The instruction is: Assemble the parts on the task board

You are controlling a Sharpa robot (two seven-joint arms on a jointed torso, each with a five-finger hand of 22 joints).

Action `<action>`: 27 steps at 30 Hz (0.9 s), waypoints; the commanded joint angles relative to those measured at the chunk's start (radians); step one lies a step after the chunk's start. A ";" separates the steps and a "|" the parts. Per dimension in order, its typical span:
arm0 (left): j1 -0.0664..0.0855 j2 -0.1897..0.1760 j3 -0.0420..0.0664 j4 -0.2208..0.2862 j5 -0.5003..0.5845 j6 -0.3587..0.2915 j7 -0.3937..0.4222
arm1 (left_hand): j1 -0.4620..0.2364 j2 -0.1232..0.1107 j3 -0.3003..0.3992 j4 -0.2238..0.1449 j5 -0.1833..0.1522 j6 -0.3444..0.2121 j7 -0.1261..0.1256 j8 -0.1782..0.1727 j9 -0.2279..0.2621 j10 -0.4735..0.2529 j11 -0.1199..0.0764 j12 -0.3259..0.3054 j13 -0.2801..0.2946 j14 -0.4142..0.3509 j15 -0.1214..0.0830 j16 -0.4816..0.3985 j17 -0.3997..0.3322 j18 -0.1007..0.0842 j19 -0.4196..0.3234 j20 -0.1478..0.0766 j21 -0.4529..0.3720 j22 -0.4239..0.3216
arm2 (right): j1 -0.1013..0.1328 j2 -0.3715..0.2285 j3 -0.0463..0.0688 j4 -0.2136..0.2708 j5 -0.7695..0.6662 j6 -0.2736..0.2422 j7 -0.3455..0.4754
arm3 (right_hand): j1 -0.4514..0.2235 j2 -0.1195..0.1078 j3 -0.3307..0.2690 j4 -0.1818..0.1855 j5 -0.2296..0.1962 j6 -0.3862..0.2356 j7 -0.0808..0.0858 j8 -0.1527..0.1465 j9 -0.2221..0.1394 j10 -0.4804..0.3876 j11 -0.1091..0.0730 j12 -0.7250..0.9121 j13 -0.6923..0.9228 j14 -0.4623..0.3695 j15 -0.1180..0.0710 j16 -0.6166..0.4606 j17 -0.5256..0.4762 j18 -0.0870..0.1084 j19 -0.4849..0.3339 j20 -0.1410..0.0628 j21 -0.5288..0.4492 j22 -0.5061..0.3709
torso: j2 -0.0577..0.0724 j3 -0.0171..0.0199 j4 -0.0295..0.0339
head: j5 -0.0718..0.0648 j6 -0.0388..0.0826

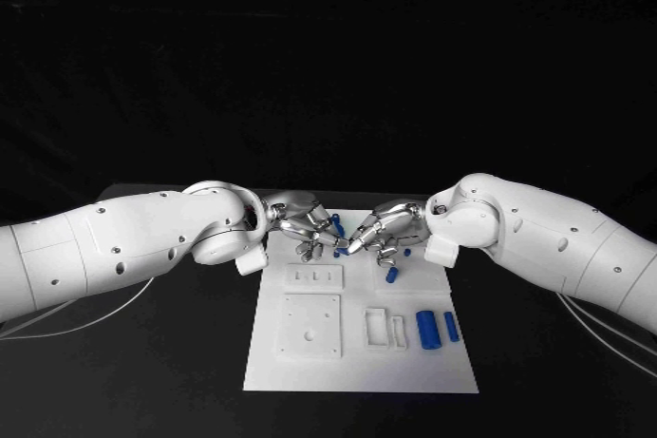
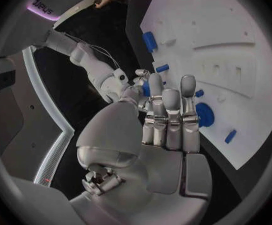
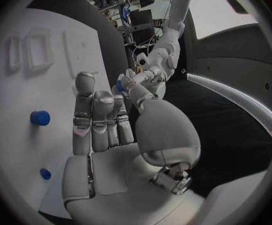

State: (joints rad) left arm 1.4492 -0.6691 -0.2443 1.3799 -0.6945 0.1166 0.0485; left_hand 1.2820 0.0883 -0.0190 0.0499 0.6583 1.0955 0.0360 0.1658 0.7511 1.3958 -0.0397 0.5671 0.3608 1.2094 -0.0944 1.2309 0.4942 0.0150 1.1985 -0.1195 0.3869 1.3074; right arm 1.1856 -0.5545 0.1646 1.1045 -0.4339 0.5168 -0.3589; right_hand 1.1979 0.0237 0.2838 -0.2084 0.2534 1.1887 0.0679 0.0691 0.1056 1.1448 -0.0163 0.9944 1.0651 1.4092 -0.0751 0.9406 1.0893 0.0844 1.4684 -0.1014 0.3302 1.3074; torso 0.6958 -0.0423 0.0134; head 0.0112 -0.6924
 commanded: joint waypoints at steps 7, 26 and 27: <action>-0.001 -0.004 0.002 0.008 0.033 -0.001 0.006 | -0.019 -0.006 0.145 -0.160 0.020 0.031 -0.014 -0.015 -0.004 0.029 -0.019 -0.004 0.002 0.004 -0.007 0.006 0.005 0.000 -0.015 -0.002 0.019 0.022 | -0.003 -0.024 0.004 0.004 -0.028 -0.096 0.028 | -0.029 -0.035 -0.077 0.022 0.059 -0.134 0.039 -0.006 -0.040 -0.063 0.025 -0.057 -0.056 -0.033 0.016 -0.049 -0.033 0.024 -0.012 0.020 -0.102 -0.004 | 0.000 -0.0001 0.0014 | 0.001 0.006; -0.001 -0.065 0.002 0.069 -0.063 -0.345 -0.107 | -0.060 -0.060 0.175 -0.197 0.182 0.119 -0.029 -0.072 -0.021 0.105 -0.041 -0.040 0.008 0.074 -0.030 -0.012 0.018 0.006 0.022 -0.023 0.062 0.020 | -0.010 -0.152 0.071 0.028 -0.134 -0.378 0.177 | 0.021 0.001 -0.413 0.130 0.097 -0.193 0.050 -0.006 -0.040 -0.084 0.036 -0.065 -0.190 -0.061 0.027 -0.093 -0.119 0.035 0.016 0.036 -0.180 -0.072 | -0.007 0.0067 0.0022 | 0.017 0.005; -0.001 -0.072 0.002 0.080 -0.073 -0.361 -0.129 | -0.061 -0.063 0.176 -0.199 0.191 0.122 -0.030 -0.074 -0.019 0.107 -0.042 -0.041 0.009 0.077 -0.031 -0.014 0.019 0.006 0.023 -0.024 0.063 0.020 | -0.010 -0.158 0.073 0.029 -0.145 -0.406 0.193 | 0.021 0.002 -0.412 0.127 0.108 -0.191 0.049 -0.006 -0.040 -0.082 0.035 -0.064 -0.192 -0.059 0.026 -0.093 -0.120 0.035 0.018 0.035 -0.180 -0.072 | -0.009 0.0089 0.0021 | 0.018 0.003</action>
State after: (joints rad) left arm 1.4483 -0.7383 -0.2435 1.4483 -0.7138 -0.1269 -0.0124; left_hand 1.2188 0.0321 -0.0004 0.0118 0.8482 1.1695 0.0508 0.0958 0.7293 1.4702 -0.0755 0.5300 0.3689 1.2807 -0.1245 1.2228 0.5128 0.0150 1.2155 -0.1435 0.4449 1.3080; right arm 1.1762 -0.7102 0.2369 1.1300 -0.5228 0.2396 -0.2573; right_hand 1.2098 0.0250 -0.1263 -0.0761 0.3597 0.9913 0.1180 0.0636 0.0645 1.0636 0.0229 0.9239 0.8741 1.3510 -0.0416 0.8423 0.9709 0.1083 1.4667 -0.0639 0.1567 1.2361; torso 0.6913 -0.0382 0.0144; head 0.0265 -0.6857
